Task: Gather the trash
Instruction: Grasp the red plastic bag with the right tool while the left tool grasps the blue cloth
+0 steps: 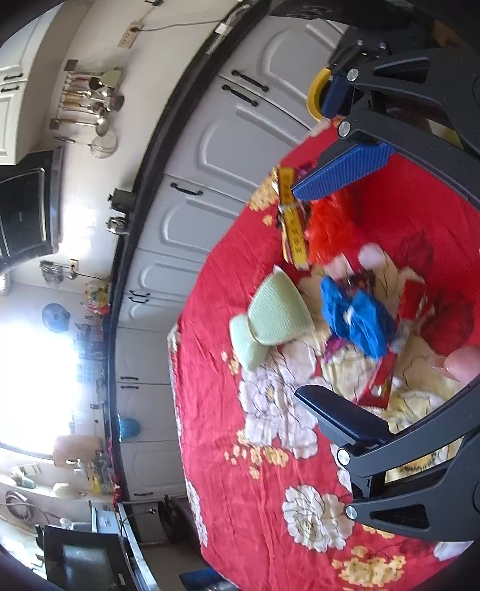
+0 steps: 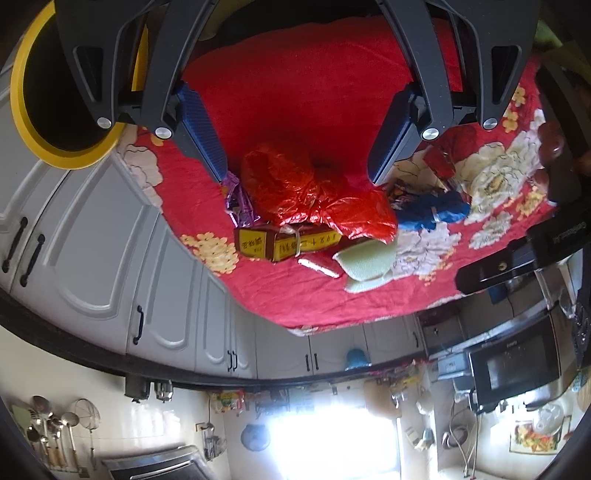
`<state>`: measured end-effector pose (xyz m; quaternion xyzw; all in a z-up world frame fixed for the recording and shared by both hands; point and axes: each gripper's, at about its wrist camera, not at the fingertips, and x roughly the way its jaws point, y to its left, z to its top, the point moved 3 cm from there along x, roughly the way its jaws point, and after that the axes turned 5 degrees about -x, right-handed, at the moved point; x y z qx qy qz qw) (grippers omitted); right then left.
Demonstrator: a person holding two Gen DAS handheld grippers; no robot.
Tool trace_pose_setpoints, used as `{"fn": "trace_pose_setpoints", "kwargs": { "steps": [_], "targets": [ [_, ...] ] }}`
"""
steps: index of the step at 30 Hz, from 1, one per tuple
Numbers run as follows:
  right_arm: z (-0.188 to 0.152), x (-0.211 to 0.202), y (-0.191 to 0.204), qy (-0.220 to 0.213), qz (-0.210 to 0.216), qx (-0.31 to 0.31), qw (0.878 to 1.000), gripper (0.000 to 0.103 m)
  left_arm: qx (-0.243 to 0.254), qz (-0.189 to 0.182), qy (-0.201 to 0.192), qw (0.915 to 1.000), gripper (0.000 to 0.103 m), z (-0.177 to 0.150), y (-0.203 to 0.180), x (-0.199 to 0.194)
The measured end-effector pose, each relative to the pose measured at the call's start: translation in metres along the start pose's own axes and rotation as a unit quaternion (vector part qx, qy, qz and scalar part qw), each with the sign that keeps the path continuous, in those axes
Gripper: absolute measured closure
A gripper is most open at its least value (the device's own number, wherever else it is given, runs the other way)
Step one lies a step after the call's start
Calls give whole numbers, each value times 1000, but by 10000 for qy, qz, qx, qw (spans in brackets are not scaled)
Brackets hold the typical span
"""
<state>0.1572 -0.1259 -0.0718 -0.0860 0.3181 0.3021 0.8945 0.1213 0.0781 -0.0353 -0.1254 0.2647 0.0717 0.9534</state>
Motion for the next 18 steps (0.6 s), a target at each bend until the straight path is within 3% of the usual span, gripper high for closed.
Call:
{"fn": "trace_pose_setpoints", "kwargs": {
  "steps": [10, 15, 18],
  "targets": [
    [-1, 42, -2, 436, 60, 12, 9990, 30, 49, -77, 361, 9993, 11, -17, 23, 14],
    [-9, 58, -1, 678, 102, 27, 9976, 49, 78, -217, 498, 9985, 13, -22, 23, 20],
    [-13, 62, -2, 750, 133, 69, 9971, 72, 210, -289, 532, 9979, 19, -25, 17, 21]
  ]
}}
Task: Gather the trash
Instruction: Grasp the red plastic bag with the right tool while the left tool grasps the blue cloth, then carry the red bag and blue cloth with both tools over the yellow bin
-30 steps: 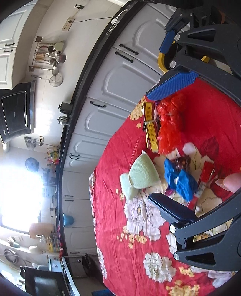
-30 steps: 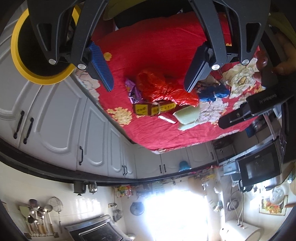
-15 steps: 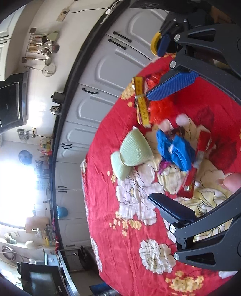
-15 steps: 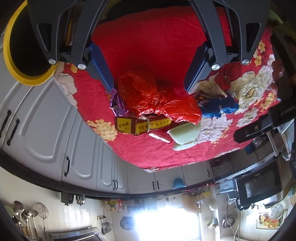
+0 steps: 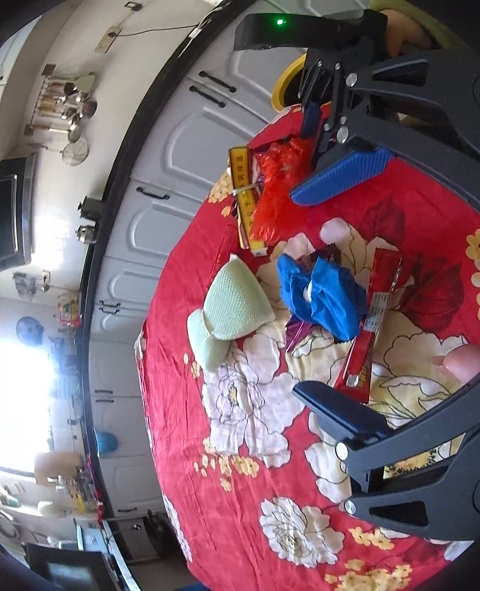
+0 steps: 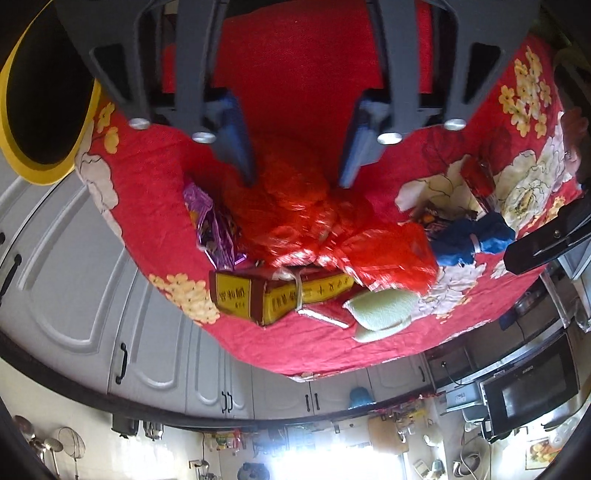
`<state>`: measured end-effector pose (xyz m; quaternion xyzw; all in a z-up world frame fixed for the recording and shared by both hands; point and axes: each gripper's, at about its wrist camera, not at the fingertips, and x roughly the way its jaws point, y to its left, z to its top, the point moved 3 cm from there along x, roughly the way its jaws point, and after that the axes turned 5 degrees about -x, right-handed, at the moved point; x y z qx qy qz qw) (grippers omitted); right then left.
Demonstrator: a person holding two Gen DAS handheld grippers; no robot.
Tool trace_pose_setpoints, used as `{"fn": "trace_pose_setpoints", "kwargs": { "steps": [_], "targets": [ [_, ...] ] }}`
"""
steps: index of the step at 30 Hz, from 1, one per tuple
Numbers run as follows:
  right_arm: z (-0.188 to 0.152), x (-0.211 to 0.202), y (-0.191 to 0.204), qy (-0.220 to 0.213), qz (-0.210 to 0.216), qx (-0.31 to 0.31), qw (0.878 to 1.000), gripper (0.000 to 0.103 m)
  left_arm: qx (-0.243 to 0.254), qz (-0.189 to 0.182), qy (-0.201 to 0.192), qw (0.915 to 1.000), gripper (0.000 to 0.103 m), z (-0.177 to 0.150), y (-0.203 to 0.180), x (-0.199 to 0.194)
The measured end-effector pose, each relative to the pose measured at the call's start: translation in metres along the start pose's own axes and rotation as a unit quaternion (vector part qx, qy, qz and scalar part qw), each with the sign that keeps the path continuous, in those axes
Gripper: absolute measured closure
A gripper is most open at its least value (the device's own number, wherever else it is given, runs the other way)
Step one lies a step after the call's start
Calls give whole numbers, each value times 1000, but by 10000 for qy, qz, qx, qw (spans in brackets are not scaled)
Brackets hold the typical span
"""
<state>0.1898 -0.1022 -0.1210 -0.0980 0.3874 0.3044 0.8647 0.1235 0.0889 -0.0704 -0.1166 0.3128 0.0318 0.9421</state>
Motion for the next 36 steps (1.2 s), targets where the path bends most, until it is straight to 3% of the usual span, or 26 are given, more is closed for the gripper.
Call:
{"fn": "trace_pose_setpoints", "kwargs": {
  "steps": [2, 5, 8, 15, 24, 36],
  "targets": [
    [-3, 0, -1, 9, 55, 18, 10000, 87, 48, -1, 47, 10000, 26, -2, -2, 2],
    [-7, -3, 0, -11, 116, 39, 9999, 91, 77, 37, 143, 9999, 37, -4, -2, 5],
    [-11, -8, 1, -41, 182, 81, 9998, 92, 97, 78, 257, 9996, 46, -7, -2, 8],
    [-19, -19, 3, -90, 324, 160, 9993, 92, 188, 155, 442, 9987, 56, -14, -5, 15],
    [-24, -31, 1, -193, 401, 251, 9987, 94, 217, 132, 535, 9982, 89, -19, -8, 18],
    [-20, -62, -1, -509, 456, 273, 9973, 95, 352, -155, 267, 9989, 93, -8, -31, -6]
  ]
}}
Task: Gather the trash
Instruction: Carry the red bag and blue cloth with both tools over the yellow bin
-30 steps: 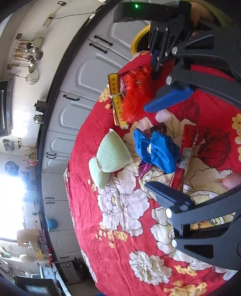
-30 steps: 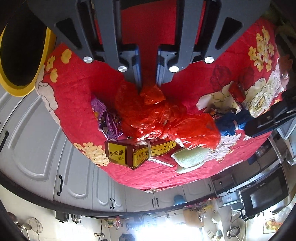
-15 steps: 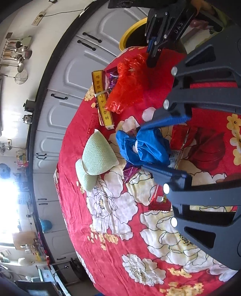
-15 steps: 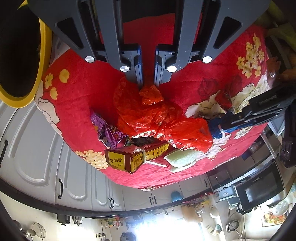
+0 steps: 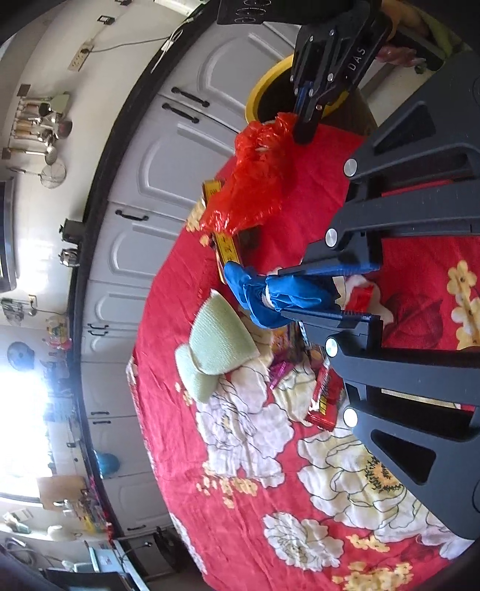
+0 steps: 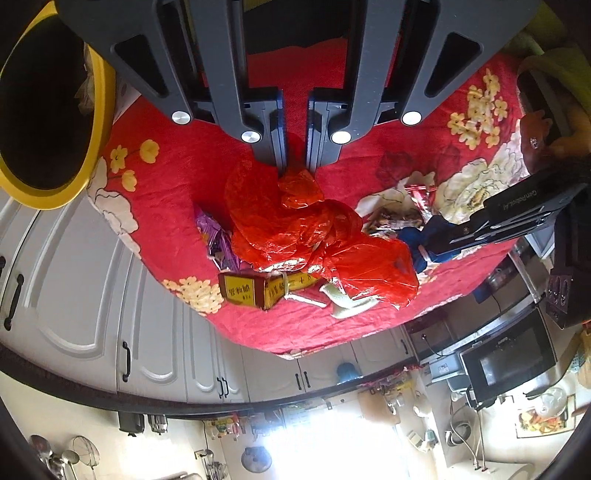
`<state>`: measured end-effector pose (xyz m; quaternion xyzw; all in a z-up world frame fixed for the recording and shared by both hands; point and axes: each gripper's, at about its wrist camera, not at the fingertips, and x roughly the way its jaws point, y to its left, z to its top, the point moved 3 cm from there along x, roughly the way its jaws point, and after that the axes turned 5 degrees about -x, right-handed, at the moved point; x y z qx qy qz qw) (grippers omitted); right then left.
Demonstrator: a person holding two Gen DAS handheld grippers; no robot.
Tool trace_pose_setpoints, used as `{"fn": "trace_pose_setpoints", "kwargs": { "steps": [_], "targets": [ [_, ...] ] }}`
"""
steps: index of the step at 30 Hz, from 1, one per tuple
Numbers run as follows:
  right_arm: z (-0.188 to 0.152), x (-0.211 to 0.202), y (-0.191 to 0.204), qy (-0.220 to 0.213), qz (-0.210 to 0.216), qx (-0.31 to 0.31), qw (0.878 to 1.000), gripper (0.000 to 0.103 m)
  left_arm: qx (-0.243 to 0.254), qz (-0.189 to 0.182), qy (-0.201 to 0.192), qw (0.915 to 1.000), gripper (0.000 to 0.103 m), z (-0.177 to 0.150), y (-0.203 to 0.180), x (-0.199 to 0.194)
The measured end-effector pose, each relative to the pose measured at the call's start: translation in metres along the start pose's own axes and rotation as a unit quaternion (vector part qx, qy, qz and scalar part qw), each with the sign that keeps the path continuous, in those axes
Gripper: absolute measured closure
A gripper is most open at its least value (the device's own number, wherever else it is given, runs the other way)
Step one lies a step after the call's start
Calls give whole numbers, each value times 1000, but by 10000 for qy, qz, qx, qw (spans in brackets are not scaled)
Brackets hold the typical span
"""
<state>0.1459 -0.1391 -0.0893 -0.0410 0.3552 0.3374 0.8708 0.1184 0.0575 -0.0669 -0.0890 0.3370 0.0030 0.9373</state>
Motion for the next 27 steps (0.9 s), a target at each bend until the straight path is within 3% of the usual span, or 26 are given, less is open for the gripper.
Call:
{"fn": "trace_pose_setpoints", "kwargs": {
  "steps": [27],
  "targets": [
    [-6, -74, -51, -505, -682, 288, 9960, 95, 170, -587, -287, 9977, 94, 7, -66, -22]
  ]
}}
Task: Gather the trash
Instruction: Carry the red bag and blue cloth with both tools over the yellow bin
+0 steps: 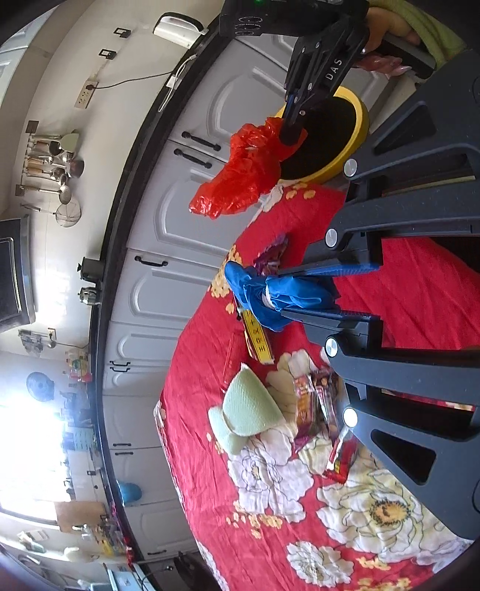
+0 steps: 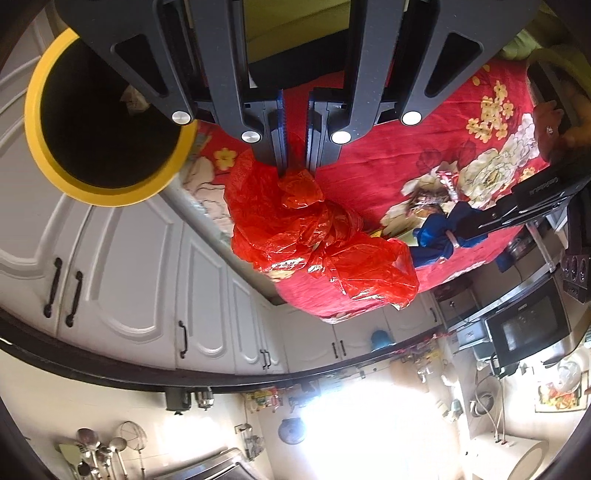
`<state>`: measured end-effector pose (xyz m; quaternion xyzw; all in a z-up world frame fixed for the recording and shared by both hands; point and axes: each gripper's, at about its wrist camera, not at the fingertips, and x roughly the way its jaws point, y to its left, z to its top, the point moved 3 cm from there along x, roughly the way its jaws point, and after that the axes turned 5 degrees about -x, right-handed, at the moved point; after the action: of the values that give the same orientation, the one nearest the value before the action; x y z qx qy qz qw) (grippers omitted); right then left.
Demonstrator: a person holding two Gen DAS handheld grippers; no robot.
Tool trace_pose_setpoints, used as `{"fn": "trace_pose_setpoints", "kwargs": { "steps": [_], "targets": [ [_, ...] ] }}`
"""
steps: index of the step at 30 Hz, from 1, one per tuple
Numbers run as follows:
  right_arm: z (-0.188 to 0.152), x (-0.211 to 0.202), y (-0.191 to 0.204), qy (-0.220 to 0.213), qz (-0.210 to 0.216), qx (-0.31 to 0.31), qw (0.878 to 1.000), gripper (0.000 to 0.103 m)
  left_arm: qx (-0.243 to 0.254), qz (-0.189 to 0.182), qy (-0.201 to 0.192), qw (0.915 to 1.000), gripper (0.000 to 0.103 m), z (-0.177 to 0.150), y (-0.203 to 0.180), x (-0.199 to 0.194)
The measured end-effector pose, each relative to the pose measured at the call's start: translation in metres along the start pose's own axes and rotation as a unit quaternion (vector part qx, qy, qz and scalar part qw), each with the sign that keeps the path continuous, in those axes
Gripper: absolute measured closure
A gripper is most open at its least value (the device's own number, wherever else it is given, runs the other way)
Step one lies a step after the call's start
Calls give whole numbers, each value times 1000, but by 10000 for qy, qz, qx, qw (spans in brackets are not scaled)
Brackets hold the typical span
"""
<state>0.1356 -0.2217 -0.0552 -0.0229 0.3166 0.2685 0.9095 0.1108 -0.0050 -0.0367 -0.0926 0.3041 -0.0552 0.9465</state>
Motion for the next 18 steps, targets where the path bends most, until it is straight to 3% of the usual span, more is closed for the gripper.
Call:
{"fn": "trace_pose_setpoints", "kwargs": {
  "steps": [18],
  "targets": [
    [-7, -37, -59, -291, -604, 451, 9967, 95, 157, -557, -15, 9983, 94, 8, -63, 15]
  ]
}}
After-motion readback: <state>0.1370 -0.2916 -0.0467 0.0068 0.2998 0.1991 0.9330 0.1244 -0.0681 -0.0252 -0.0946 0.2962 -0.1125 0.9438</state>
